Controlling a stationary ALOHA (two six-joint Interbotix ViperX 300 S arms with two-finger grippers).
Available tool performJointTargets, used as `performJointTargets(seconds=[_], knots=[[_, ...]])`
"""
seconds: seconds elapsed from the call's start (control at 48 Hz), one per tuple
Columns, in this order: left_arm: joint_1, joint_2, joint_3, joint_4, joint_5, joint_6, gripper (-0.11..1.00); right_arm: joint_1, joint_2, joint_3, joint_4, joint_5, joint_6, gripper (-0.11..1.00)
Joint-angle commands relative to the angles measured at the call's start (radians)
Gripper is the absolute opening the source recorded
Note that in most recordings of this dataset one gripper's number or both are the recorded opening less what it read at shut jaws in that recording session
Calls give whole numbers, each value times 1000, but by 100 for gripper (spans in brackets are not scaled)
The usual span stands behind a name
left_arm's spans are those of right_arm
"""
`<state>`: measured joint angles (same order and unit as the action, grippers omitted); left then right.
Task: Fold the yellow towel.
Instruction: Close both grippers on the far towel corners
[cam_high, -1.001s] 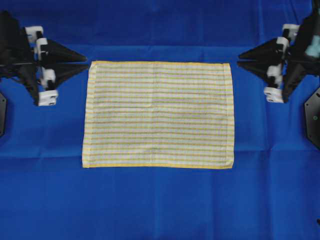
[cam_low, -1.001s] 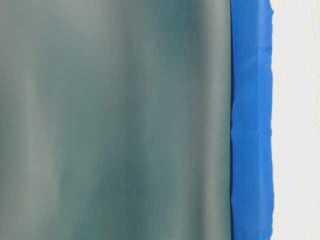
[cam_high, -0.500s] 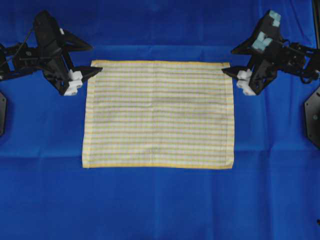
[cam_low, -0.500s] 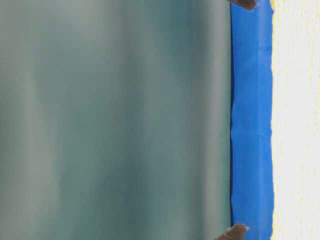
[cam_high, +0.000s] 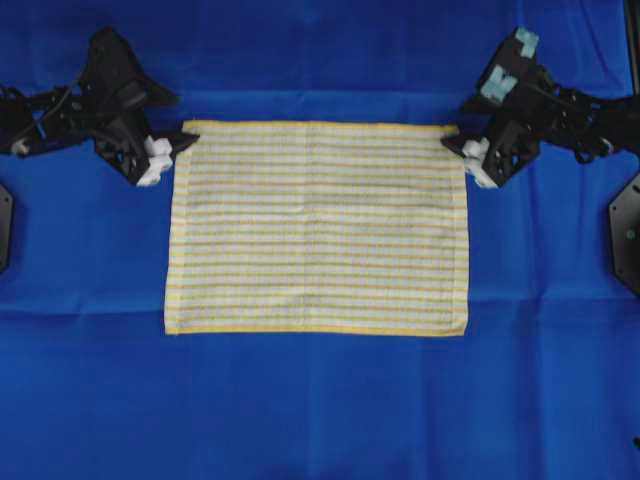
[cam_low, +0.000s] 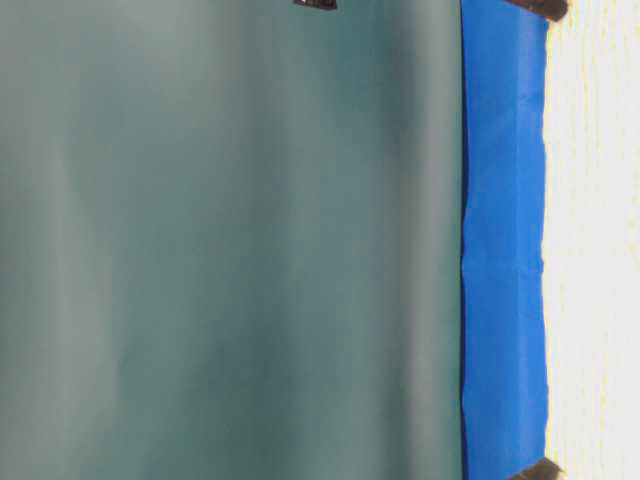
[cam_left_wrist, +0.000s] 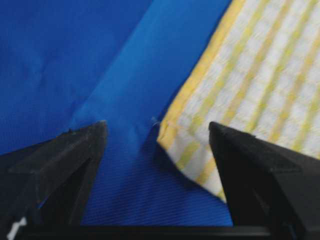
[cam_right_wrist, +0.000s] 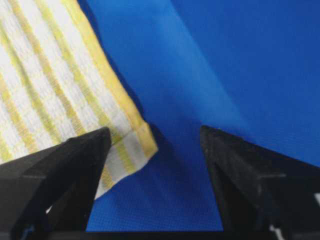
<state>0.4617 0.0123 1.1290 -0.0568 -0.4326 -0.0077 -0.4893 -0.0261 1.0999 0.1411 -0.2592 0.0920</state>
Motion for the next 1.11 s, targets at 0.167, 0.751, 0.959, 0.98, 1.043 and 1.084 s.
performJointTargets(seconds=[0.167,0.751,0.959,0.98,1.043,1.084], knots=[[11,34,-20,-2,-2,0,64,-6,37,-29,0,-14,-11,58],[-23,-32,-25,-2,15,2,5,6,-26,-29,-11,-9,-20,7],[-35,-112,-26,-2,66,2,5,6,-101,-25,-12,12,-20,7],[-37,-120,-25,-2,71,2,5,6,-107,-25,-12,17,-20,7],[-37,-141,-20,-2,81,3,5,6,-123,-21,-12,23,-20,7],[-37,-152,-15,-2,84,3,5,6,-129,-20,-11,23,-20,7]])
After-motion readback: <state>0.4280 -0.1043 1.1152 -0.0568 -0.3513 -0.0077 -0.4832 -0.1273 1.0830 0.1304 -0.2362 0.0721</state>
